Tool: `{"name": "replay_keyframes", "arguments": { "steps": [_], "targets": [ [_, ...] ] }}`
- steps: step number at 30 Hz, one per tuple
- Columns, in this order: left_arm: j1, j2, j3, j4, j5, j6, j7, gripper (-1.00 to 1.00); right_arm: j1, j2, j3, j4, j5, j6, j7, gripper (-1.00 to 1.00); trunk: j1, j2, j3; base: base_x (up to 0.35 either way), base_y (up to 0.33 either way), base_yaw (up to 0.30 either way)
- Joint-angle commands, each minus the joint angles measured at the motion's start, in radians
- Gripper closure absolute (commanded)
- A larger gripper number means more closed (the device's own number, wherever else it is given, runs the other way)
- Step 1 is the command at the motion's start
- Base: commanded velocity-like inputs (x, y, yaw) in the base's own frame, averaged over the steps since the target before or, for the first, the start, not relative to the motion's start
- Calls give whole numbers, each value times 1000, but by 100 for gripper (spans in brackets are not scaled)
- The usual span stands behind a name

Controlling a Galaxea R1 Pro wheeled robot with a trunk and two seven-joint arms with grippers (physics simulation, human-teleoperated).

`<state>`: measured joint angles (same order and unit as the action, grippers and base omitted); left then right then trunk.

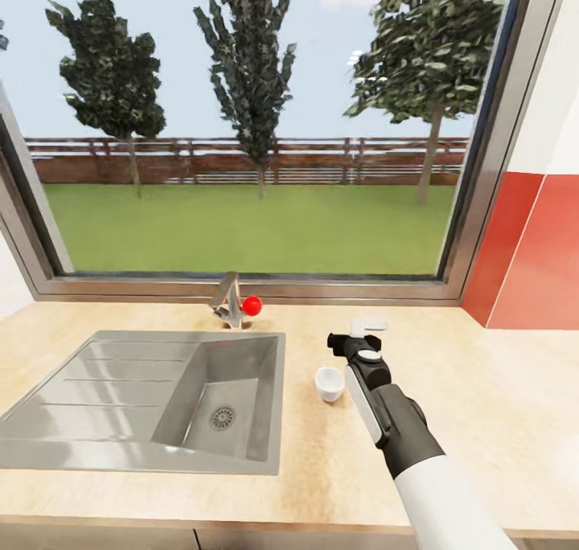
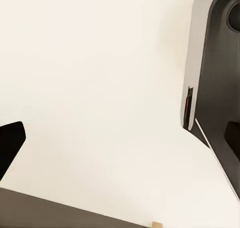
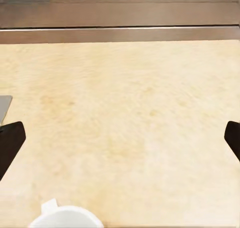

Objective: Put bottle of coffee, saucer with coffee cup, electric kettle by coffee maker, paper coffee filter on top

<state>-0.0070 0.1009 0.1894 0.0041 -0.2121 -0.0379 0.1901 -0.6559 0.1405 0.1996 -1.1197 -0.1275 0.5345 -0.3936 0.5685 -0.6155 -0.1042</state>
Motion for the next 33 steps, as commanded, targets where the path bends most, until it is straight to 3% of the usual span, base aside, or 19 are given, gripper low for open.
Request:
{"name": "replay_keyframes", "arguments": {
  "steps": [1,11,17,25,33],
  "targets": [
    [-1,0,8,1,-10,-4,3,-100,-1,-1,2,1,-11,2,-10,-100,0,-2,-2,18,0,29],
    [-1,-1,9,1,-10,-4,2,-100,-1,-15,1,13,-10,2,-10,-100,0,-2,-2,83,0,5],
    [-1,-1,9,1,-10,-4,1,-100,-1,-28,0,81,-11,2,-10,-100,0,-2,-2,7,0,0],
    [-1,-1,9,2,-10,-4,0,-100,-1,-28,-1,172,-12,1,-10,-100,0,-2,-2,0,0,0],
    [-1,-1,9,2,-10,-4,0,-100,-1,-27,0,190,-12,1,-10,-100,0,-2,-2,0,0,0]
  ]
}}
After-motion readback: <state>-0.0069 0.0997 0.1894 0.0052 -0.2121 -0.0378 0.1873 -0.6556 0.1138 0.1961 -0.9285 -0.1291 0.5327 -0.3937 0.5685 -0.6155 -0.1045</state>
